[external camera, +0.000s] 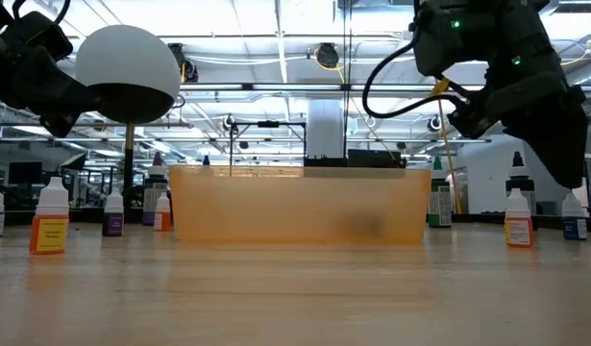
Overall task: Pick & Place food coloring
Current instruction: Put the small blue food coloring bottle into the orange bin
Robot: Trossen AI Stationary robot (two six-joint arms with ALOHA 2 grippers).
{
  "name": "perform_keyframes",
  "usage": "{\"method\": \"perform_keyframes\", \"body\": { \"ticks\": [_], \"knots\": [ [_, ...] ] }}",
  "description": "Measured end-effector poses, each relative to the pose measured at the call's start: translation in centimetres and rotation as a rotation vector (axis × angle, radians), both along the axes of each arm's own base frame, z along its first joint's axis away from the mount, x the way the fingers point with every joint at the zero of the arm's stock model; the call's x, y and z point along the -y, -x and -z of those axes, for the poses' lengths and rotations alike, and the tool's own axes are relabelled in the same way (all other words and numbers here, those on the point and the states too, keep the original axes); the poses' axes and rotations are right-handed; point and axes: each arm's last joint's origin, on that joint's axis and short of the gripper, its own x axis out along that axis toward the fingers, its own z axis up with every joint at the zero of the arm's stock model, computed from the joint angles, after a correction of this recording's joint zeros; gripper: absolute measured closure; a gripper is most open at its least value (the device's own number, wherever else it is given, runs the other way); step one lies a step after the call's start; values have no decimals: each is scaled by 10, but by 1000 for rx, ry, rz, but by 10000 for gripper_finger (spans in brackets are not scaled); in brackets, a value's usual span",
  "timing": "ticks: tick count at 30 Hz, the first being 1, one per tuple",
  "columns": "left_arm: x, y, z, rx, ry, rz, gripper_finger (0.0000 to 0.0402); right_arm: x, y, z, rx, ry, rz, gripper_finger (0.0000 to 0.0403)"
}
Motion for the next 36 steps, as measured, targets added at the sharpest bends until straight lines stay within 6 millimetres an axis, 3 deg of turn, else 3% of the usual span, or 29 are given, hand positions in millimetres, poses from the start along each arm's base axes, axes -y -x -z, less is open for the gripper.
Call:
{"method": "perform_keyframes", "body": {
  "ticks": [16,36],
  "knots": [
    [0,0,0,0,0,0,360,6,2,0,-12,175,-60,234],
    [0,0,0,0,0,0,360,5,8,10,-36,122,-51,234]
  ]
}}
